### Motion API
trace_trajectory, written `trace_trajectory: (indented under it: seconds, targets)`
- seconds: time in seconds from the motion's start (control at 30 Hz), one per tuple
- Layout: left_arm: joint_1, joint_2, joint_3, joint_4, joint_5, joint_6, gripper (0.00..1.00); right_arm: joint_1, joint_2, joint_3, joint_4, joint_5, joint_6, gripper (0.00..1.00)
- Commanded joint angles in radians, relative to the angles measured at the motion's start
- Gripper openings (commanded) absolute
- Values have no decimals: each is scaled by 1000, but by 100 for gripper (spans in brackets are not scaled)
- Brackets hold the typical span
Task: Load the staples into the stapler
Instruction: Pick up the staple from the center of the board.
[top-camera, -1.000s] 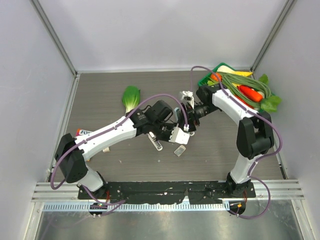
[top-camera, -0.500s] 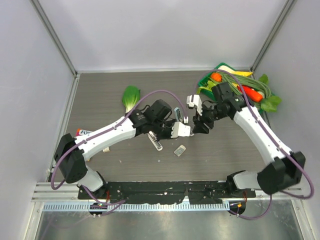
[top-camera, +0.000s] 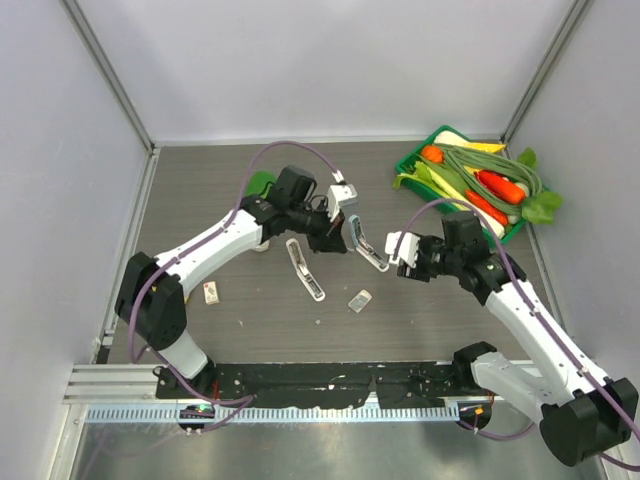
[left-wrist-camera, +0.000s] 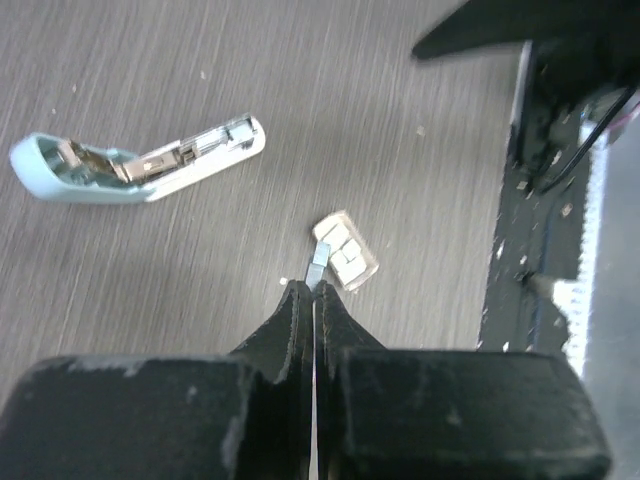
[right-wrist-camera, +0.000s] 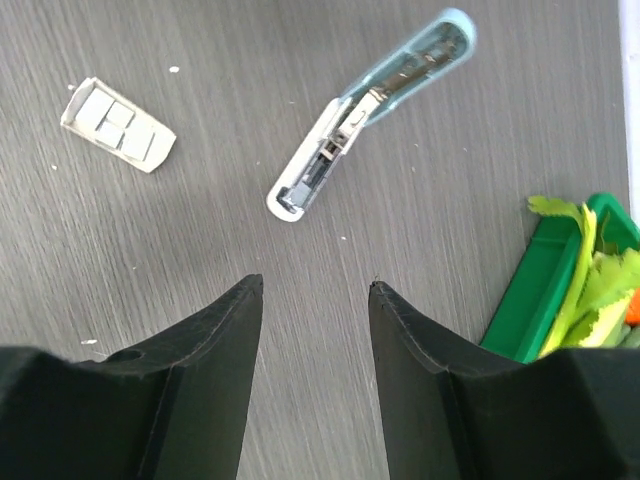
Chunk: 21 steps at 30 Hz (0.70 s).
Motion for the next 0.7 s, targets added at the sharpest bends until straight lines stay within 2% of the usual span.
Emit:
trace_trajectory:
  seconds: [0.0, 0.13, 0.23, 0.47, 0.67]
  targets:
    - [34, -4, -24, 214, 184, -270, 1, 63, -1, -80, 147, -19, -186, 52]
    - [53, 8, -77, 415, 249, -499, 1, 208, 13, -108, 226, 75, -252, 52]
    - [61, 29, -95, 478, 265, -587, 1, 248, 36, -72, 241, 60, -256, 51]
    - [76, 65, -140, 561, 274, -693, 1, 248, 32, 13, 201, 1, -213, 50]
    - [76, 74, -150, 578, 271, -707, 0, 246, -1, 19, 181, 9, -209, 50]
